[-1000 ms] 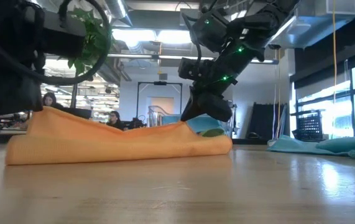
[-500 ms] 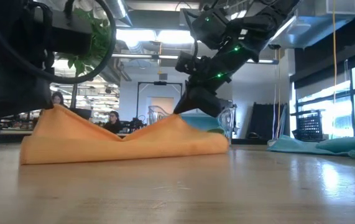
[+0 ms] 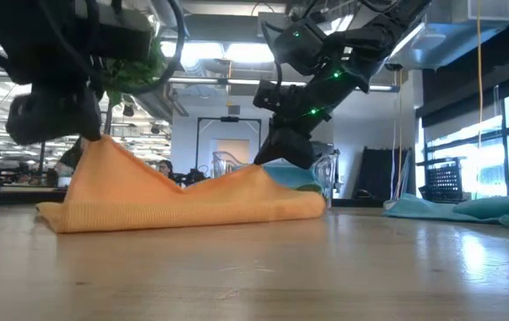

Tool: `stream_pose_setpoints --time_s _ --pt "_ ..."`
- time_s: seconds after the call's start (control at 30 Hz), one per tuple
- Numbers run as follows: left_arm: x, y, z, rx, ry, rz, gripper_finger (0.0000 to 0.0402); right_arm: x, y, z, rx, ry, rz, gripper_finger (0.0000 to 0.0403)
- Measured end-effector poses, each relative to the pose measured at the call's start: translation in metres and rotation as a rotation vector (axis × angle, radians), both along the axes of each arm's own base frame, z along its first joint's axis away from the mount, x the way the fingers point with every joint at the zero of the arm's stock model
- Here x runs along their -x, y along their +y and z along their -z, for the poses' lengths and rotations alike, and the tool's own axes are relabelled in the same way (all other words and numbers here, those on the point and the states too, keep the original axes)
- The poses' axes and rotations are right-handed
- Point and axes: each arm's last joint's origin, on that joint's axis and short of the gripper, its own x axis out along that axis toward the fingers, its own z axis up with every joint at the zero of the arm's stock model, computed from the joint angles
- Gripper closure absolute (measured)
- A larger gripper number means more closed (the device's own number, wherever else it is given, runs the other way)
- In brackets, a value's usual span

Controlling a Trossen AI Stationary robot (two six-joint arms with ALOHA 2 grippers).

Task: Fold microfiber towels
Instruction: Fold the orange microfiber towel

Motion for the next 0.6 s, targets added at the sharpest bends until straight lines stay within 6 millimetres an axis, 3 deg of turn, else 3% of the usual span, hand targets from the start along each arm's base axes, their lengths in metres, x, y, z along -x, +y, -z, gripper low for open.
stream_pose_setpoints --time_s 0.27,0.6 --pt "0.023 0.014 0.024 -0.035 0.076 -0.109 0.0402 0.000 -0.005 -0.001 0.014 -0.002 -0.001 0.0398" --pt "0.029 0.010 0.028 -0.058 0.049 -0.076 0.0402 0.003 -0.015 0.001 -0.017 0.014 0.002 0.0398"
